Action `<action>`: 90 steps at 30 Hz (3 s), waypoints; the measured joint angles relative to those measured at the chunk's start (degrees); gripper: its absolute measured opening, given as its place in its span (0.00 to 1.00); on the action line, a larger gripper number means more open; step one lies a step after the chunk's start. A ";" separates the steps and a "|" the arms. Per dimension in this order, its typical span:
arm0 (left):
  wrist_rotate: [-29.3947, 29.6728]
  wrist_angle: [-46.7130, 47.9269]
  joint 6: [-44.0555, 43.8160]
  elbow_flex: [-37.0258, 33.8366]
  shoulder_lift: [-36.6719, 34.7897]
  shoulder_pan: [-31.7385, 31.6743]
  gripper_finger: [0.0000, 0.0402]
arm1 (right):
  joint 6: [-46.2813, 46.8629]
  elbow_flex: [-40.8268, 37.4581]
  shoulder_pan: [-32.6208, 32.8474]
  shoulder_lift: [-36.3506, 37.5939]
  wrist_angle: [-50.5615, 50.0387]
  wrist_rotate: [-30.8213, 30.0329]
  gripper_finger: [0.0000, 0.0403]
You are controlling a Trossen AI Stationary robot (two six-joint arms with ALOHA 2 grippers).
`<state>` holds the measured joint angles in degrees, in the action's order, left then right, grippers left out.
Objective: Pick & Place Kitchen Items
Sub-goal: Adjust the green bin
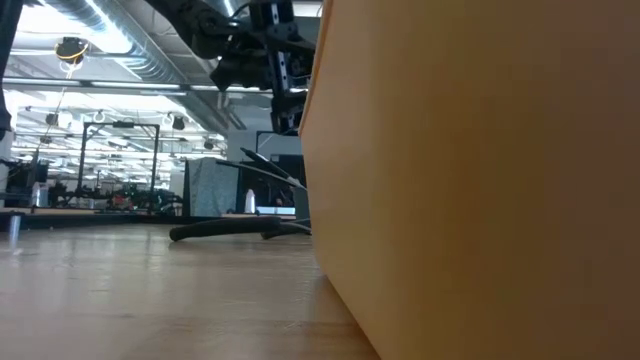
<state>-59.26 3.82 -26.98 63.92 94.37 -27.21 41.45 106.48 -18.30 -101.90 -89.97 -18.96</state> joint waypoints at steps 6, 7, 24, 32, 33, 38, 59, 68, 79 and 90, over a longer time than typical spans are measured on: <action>-0.18 0.97 0.65 0.00 0.00 0.74 0.63 | -1.31 -15.43 -7.24 2.25 -0.09 4.28 0.02; -0.18 0.98 0.65 0.00 0.00 0.88 0.63 | -1.83 -18.06 -7.99 2.71 -0.11 4.99 0.01; 1.30 0.96 1.22 0.00 0.00 0.86 0.63 | -4.97 -35.88 1.93 3.01 10.07 2.15 0.00; 1.29 0.98 0.74 0.00 0.00 0.86 0.63 | -16.48 -35.90 3.82 3.01 20.62 -0.72 0.00; 1.27 0.98 0.72 0.00 0.00 0.88 0.63 | -16.86 -35.92 3.80 3.01 20.88 -1.80 0.00; 1.27 1.20 0.21 0.00 0.00 0.94 0.63 | -15.85 -35.92 2.73 3.01 20.88 -4.63 0.00; 1.20 1.17 -0.38 0.00 0.00 0.93 0.63 | -7.29 -45.43 9.28 3.07 21.69 8.18 0.00; 1.47 1.14 -0.10 0.00 0.00 0.94 0.63 | 2.81 -45.43 15.46 3.06 19.55 11.46 0.00; 2.40 1.11 0.30 0.00 0.00 0.93 0.63 | 13.36 -45.43 20.33 3.05 15.95 18.13 0.00; 2.67 1.11 0.74 0.00 0.00 0.92 0.63 | 20.49 -45.43 25.87 3.03 16.96 23.06 0.00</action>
<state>-56.60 4.93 -26.24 63.92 94.37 -26.28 61.94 61.06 7.56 -98.87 -73.01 4.11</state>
